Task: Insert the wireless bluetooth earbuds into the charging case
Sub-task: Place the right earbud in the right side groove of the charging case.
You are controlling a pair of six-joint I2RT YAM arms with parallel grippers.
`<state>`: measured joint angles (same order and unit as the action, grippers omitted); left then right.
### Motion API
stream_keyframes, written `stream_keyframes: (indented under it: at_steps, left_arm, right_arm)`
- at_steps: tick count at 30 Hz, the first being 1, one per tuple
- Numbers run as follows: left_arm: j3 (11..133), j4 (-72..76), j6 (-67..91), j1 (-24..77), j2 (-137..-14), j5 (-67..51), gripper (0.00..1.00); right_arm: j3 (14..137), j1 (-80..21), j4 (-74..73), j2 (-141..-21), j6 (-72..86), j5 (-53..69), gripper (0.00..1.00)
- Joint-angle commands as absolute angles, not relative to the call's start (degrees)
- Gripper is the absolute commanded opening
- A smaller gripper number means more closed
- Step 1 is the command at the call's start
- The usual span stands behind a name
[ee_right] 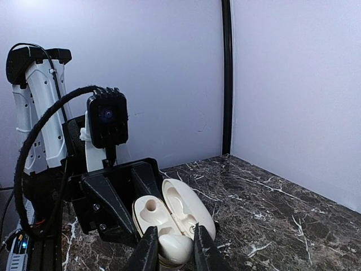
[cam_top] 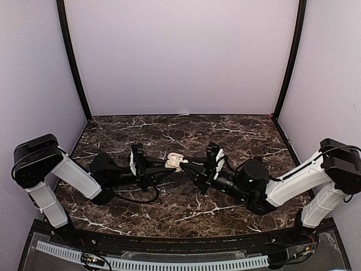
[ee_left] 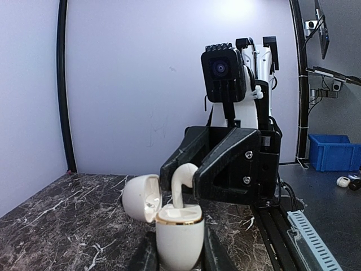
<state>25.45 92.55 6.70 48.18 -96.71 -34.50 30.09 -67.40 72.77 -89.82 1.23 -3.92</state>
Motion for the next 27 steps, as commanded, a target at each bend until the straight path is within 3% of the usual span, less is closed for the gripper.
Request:
stream_keyframes:
  at_steps: [1, 10, 27]
  left_arm:
    - [26.36, 105.03, 6.99, 48.43, -94.92, -34.41, 0.0]
    - [26.22, 105.03, 6.23, 48.43, -95.8, -34.86, 0.0]
    - [25.68, 105.03, 3.31, 48.51, -96.79, -35.87, 0.0]
  right_arm:
    - [29.39, -67.94, 74.79, -89.5, 1.61, -4.37, 0.21]
    - [30.87, -67.92, 71.22, -88.68, 2.1, -3.92, 0.15]
    - [35.33, -67.91, 57.05, -86.19, 4.14, -4.69, 0.17]
